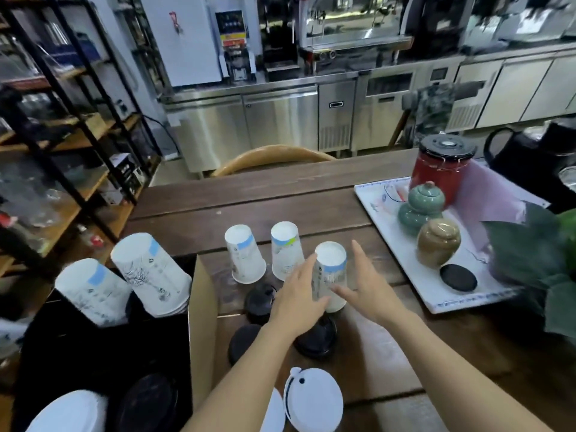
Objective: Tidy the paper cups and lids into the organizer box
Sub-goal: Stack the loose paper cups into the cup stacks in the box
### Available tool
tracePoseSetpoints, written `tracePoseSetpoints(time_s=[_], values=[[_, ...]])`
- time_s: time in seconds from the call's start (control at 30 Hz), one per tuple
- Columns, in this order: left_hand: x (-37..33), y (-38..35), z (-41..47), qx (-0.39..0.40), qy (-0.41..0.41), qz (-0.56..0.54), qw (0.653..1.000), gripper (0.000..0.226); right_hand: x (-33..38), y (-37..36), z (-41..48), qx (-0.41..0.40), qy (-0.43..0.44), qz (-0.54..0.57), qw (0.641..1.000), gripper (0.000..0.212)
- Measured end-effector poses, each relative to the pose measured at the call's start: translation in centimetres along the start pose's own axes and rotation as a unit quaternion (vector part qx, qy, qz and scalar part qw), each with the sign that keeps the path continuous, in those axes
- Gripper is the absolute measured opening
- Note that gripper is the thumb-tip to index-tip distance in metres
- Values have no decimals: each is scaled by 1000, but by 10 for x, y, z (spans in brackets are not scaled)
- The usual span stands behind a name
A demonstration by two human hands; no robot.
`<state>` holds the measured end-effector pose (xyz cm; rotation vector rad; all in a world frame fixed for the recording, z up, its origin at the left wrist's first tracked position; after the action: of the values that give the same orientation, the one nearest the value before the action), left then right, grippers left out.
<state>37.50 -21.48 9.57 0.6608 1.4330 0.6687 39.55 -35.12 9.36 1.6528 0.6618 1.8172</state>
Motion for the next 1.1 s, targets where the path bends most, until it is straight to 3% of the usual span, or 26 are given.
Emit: tracePoseSetpoints(time_s=[0.1, 0.2, 0.33, 0.5, 0.67, 0.83, 0.97, 1.1], values=[[4, -10, 10, 63, 11, -45, 997, 86, -3, -16, 7, 19, -37, 35, 999, 98], [13, -4, 22, 30, 59, -103, 993, 92, -5, -21, 16, 5, -54, 67, 996, 87], [21, -10, 31, 87, 73, -163, 980, 71, -6, -29, 22, 5, -73, 116, 991, 78], [23, -24, 39, 101, 80, -211, 969, 74, -15, -36, 27, -23, -97, 117, 988, 81], [8, -14, 55, 31, 27, -222, 974, 73, 13, 0, 39, -116, -23, 54, 992, 79], [-22, 36, 73, -21, -32, -258, 965, 70, 65, 44, 54, -215, 57, 57, 973, 89], [-30, 79, 82, -43, -76, -250, 964, 67, 92, 54, 71, -225, 87, 53, 969, 84], [-17, 110, 87, -74, -66, -272, 957, 57, 114, 40, 84, -205, 106, 74, 970, 82]])
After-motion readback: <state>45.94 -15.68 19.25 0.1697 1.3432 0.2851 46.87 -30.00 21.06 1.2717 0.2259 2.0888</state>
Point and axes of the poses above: each hand's wrist, its own z-axis towards the middle knuckle, its own y-axis out of the back of the hand, x = y × z, the point moved 7 cm from there along z, towards the middle knuckle, and after that the axes turned 14 degrees about -x, right-handed, at the moved point
